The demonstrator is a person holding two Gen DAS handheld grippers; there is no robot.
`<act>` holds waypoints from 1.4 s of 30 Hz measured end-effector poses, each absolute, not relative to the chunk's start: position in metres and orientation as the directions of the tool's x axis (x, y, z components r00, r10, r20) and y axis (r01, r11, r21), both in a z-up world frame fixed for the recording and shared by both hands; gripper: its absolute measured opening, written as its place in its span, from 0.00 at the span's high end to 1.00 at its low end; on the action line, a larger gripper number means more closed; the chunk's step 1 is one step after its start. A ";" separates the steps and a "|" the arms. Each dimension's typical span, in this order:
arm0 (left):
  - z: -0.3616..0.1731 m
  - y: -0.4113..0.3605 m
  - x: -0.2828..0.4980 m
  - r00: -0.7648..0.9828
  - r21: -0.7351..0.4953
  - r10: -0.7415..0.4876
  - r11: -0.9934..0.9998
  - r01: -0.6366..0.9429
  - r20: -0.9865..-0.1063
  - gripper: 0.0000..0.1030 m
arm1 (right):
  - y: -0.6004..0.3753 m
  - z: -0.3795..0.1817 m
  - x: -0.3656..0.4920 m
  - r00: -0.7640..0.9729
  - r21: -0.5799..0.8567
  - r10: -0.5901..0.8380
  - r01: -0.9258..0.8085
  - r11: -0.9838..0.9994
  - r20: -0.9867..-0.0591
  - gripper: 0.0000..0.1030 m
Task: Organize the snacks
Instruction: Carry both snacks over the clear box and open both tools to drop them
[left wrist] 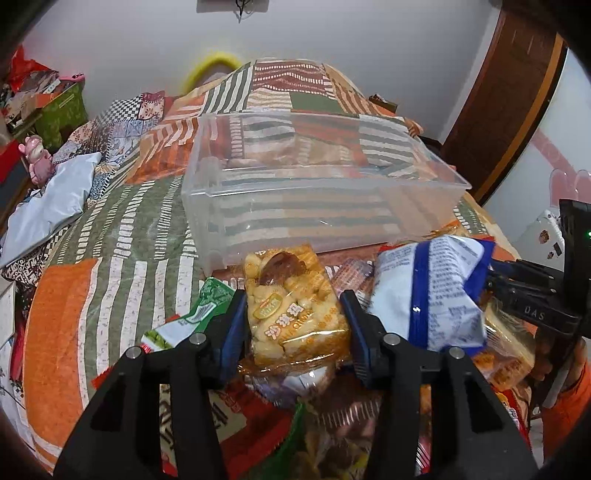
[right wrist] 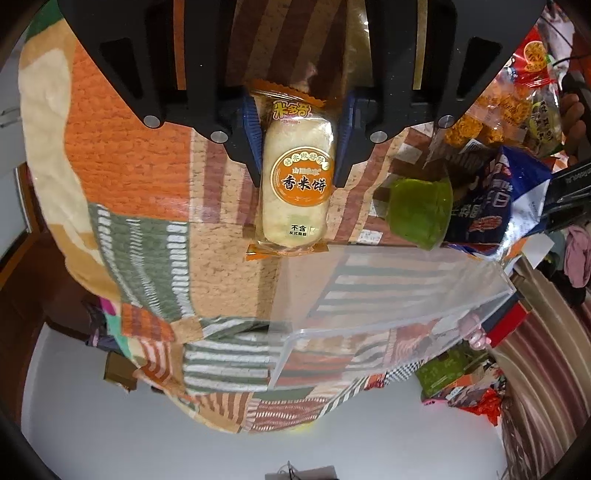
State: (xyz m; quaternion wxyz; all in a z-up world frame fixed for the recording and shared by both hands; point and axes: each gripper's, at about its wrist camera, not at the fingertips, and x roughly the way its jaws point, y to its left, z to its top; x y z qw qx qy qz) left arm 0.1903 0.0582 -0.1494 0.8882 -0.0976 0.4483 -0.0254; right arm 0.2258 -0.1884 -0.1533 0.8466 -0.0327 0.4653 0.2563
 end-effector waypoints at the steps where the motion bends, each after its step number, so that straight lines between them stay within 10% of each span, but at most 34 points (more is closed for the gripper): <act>1: -0.147 0.059 0.187 0.603 -0.194 -0.130 0.980 -0.042 -0.787 0.52 | -0.190 -0.151 0.224 0.443 0.184 0.406 -0.462 0.867 -0.799 0.69; 24: -0.057 0.071 0.169 0.765 -0.180 -0.082 0.983 -0.044 -0.638 0.52 | -0.168 -0.059 0.216 0.598 0.151 0.508 -0.544 0.825 -0.620 0.69; 42: -0.087 0.086 0.267 0.668 -0.120 -0.046 0.991 -0.066 -0.743 0.52 | -0.116 -0.077 0.290 0.521 0.172 0.505 -0.559 0.811 -0.688 0.69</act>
